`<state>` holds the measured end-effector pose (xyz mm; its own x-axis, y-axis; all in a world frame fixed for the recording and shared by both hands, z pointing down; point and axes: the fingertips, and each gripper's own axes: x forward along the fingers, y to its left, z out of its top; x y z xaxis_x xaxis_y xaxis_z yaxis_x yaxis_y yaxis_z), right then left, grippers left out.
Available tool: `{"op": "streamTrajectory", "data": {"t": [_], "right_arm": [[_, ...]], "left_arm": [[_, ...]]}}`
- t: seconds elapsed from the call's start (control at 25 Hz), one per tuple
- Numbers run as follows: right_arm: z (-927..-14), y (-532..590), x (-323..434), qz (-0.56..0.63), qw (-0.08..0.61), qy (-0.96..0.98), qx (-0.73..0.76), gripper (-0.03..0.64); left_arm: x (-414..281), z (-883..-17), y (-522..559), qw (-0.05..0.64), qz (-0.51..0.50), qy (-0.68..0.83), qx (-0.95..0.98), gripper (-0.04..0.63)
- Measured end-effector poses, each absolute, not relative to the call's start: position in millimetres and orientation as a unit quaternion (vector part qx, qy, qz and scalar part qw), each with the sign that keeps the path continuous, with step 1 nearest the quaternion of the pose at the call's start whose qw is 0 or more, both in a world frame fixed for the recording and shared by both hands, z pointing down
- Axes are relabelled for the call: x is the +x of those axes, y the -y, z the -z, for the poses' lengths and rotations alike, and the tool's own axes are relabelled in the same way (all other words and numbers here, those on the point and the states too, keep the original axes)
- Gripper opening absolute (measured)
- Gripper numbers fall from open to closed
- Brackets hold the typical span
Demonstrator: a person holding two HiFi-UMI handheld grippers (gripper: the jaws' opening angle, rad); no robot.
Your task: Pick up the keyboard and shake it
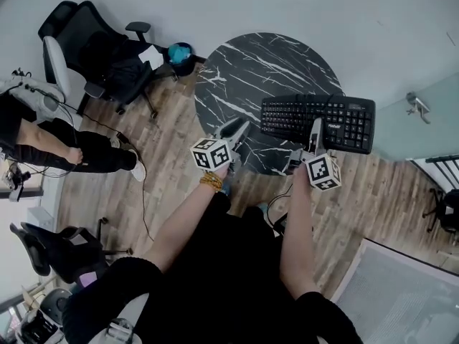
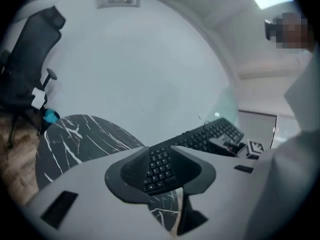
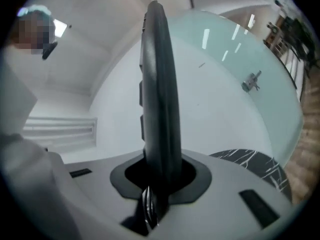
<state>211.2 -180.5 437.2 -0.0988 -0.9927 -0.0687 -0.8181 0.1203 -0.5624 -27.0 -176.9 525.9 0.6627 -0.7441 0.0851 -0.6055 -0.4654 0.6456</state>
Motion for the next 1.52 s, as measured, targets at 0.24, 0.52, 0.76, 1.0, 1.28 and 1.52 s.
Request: {"op": "streamTrajectory", "data": {"t": [0.24,0.52,0.76,1.0,1.28,1.52], "right_arm": [[-442.1,187.5,167.6,0.039,-0.052,-0.733,-0.677,0.083],[-461.1,189.6,113.2,-0.172,-0.332,-0.677,-0.634,0.083],[-516.3,190.5,80.9,-0.221,-0.464,-0.666,-0.541,0.083],[-555.7,182.4,66.8,-0.2,-0.496,-0.677,-0.505,0.083],[-568.4,181.9,63.4,-0.18,-0.501,-0.686,-0.496,0.083],[-529.5,189.5,80.7,-0.12,-0.42,-0.709,-0.554,0.083]], "left_arm": [[-6.0,-521.7,170.9,0.211,-0.009,0.412,0.886,0.135],[6.4,-538.0,161.3,0.132,-0.099,0.404,0.9,0.134],[-0.2,-566.2,156.1,0.125,-0.133,0.403,0.897,0.135],[-11.0,-573.7,155.9,0.14,-0.132,0.407,0.893,0.135],[-13.6,-572.4,160.5,0.135,-0.123,0.41,0.893,0.134],[-14.2,-559.5,165.3,0.137,-0.105,0.415,0.894,0.133]]}}
